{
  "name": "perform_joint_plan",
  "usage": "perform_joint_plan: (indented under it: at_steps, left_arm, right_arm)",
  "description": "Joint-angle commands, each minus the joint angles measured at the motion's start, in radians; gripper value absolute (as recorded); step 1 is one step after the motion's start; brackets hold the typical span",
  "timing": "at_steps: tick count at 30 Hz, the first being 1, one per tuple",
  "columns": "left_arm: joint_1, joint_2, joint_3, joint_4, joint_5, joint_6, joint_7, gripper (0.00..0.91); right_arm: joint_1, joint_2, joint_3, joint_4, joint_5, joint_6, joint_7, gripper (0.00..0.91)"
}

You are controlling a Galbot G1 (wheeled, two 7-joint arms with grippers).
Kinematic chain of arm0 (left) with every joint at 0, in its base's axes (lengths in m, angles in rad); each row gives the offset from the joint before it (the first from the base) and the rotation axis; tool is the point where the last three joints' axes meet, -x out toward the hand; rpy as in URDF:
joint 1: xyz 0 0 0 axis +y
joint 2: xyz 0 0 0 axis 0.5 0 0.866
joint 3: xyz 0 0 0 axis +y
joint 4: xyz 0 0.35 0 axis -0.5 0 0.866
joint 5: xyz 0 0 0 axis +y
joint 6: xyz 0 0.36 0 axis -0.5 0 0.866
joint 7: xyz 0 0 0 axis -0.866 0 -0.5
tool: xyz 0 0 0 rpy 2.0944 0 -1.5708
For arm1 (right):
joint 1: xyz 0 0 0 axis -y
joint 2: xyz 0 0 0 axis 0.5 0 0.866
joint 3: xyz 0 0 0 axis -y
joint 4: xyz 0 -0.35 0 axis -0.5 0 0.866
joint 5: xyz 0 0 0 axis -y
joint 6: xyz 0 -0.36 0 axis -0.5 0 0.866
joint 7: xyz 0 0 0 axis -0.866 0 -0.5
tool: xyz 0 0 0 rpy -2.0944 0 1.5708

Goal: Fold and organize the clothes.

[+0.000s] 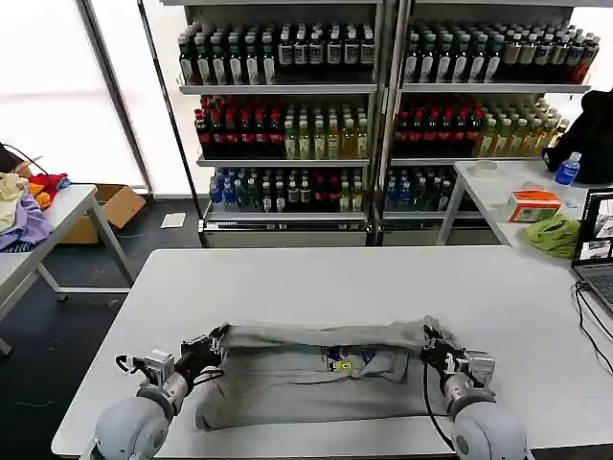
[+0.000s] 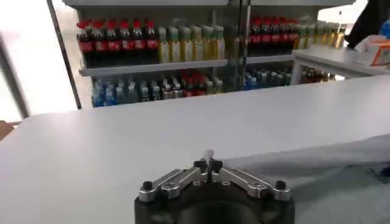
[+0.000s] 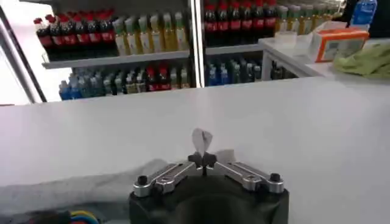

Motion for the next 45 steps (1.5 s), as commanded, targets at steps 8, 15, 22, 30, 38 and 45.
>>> perform_joint_plan:
  at_steps: [8,15,22,30,38,45]
  left_arm:
    - [0.088,0.017,-0.037,-0.044,0.026,-0.003,0.011,0.000]
    - [0.132,0.001,-0.024,-0.073,0.056,-0.010,0.027,0.010]
    - [0.125,-0.007,-0.022,-0.057,0.072,-0.010,0.030,0.000]
    - [0.116,-0.021,-0.019,-0.036,0.101,-0.023,0.020,0.907]
    - [0.128,-0.032,-0.027,-0.066,0.115,-0.015,0.007,0.907]
    - [0.148,-0.048,-0.059,-0.128,0.111,0.006,-0.022,0.907]
  right_arm:
    - [-0.060,-0.020,0.034,0.031,-0.011,0.000,0.004,0.000]
    - [-0.078,-0.008,0.013,0.032,-0.029,0.003,0.002,0.000]
    - [-0.085,-0.002,0.001,0.011,-0.052,0.012,-0.003,0.000]
    - [-0.084,0.010,-0.024,-0.018,-0.104,0.024,-0.002,0.907]
    - [-0.085,0.014,-0.014,-0.021,-0.124,0.027,0.014,0.907]
    - [-0.101,-0.001,0.031,0.000,-0.144,0.034,0.025,0.907]
